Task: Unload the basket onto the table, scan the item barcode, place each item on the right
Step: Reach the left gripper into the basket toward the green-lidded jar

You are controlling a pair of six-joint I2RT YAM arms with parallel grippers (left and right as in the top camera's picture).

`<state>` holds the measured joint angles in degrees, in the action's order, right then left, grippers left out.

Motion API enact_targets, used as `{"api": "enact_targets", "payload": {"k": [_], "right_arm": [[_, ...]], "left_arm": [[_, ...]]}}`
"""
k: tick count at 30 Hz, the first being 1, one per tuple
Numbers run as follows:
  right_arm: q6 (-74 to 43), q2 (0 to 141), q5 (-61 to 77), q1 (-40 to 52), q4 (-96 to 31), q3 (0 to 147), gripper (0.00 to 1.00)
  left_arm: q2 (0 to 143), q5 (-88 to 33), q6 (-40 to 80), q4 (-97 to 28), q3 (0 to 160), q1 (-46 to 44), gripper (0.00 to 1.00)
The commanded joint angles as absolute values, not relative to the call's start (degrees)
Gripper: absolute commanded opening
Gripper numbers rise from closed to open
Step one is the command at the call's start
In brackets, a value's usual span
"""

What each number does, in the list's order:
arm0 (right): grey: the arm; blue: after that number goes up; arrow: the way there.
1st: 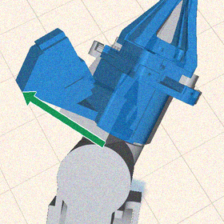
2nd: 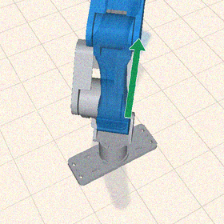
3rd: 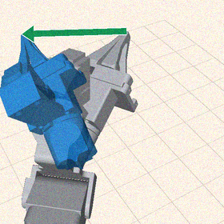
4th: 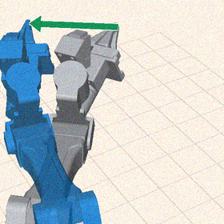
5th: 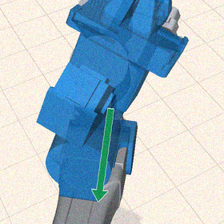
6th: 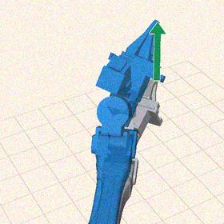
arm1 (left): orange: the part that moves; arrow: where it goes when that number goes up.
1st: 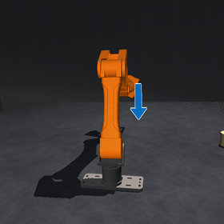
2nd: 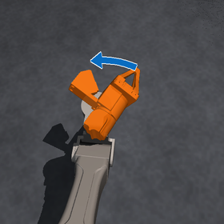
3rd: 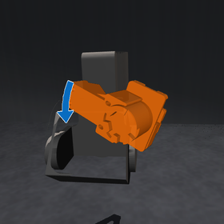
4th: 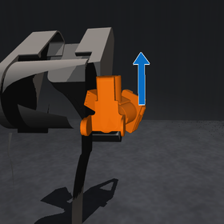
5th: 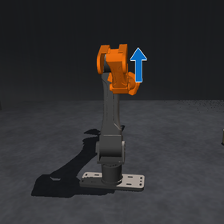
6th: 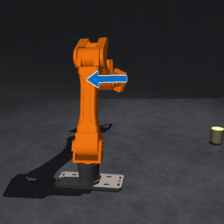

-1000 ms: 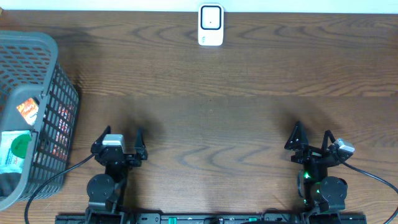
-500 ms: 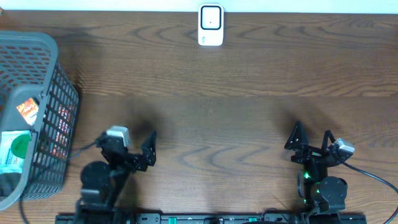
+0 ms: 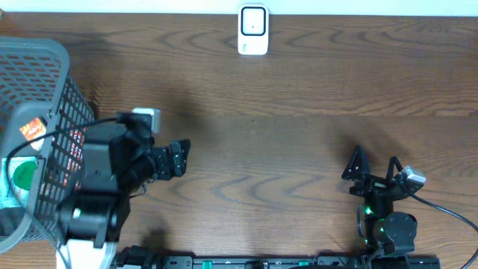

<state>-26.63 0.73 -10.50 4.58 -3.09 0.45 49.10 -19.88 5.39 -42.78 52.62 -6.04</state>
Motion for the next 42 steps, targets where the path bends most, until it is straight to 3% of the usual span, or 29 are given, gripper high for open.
{"api": "enact_targets", "payload": {"k": [1,9,17,28,42], "right_arm": [[-27.16,0.67,-10.87,4.93,-3.18,0.32,0.99],[-27.16,0.67,-10.87,4.93,-3.20,0.32,0.99],[-27.16,0.67,-10.87,4.93,-3.20,0.32,0.99],[-27.16,0.67,-10.87,4.93,-3.20,0.32,0.99],[-27.16,0.67,-10.87,4.93,-3.20,0.32,0.99]], "left_arm": [[52.16,-24.97,2.15,-43.97,55.07,-5.80,0.86],[64.71,-16.10,2.20,-53.47,78.61,-3.09,0.86],[78.39,-12.36,7.25,-67.31,107.98,13.21,0.86],[82.83,-12.36,19.90,-72.18,109.95,39.62,0.86],[95.24,-10.24,18.96,-71.55,109.95,42.04,0.86]]}}
